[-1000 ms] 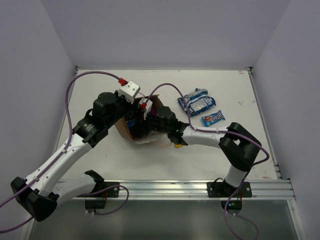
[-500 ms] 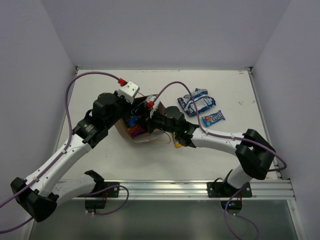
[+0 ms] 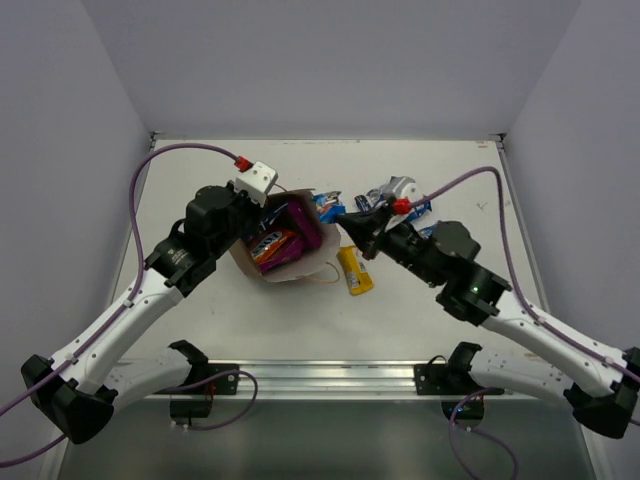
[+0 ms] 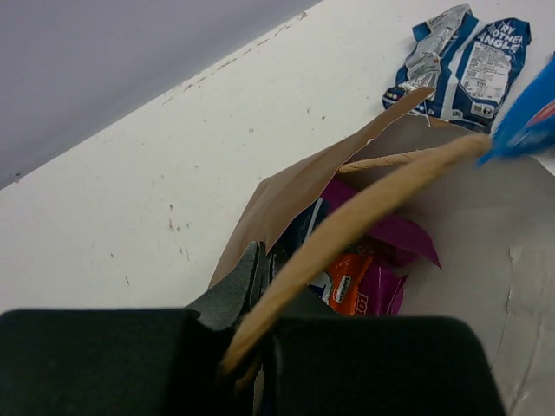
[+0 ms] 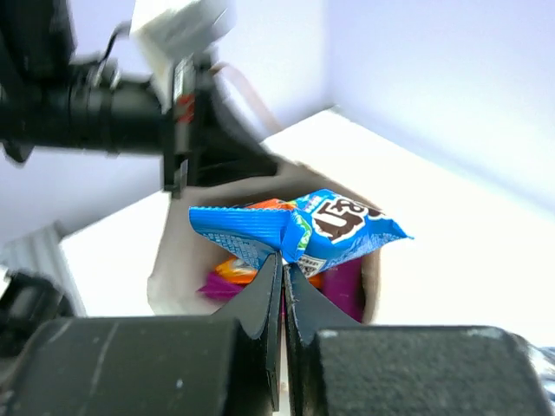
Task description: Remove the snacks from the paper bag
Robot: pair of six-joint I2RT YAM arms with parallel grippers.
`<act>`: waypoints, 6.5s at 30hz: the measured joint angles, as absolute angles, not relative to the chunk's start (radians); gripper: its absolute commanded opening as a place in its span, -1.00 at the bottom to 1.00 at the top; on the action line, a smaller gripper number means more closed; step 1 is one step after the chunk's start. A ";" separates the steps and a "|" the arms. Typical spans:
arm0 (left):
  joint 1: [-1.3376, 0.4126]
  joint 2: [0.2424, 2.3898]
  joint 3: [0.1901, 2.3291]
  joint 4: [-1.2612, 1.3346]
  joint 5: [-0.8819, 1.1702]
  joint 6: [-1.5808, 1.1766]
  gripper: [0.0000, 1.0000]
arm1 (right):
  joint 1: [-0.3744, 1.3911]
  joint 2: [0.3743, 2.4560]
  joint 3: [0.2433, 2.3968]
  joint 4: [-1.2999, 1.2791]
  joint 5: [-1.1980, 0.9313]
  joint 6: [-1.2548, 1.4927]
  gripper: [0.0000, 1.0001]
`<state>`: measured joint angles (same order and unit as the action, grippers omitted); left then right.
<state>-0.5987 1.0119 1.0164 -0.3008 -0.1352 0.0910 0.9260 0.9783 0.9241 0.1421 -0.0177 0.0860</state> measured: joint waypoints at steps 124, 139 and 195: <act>-0.413 1.100 1.176 -0.503 -0.368 0.125 -1.00 | 0.444 1.899 1.485 -0.005 -0.575 0.585 -0.19; -0.485 1.065 1.106 -0.496 -0.162 0.099 -1.00 | 0.470 1.390 1.180 -0.212 -0.304 0.337 0.54; -0.604 1.000 1.102 -0.545 -0.205 -0.079 -1.00 | 0.992 1.654 1.248 0.023 0.095 0.726 0.13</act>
<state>-0.6037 1.0004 1.1015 -0.5453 -0.2054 -0.0788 0.9920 1.6535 1.2484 0.0227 0.0948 0.7261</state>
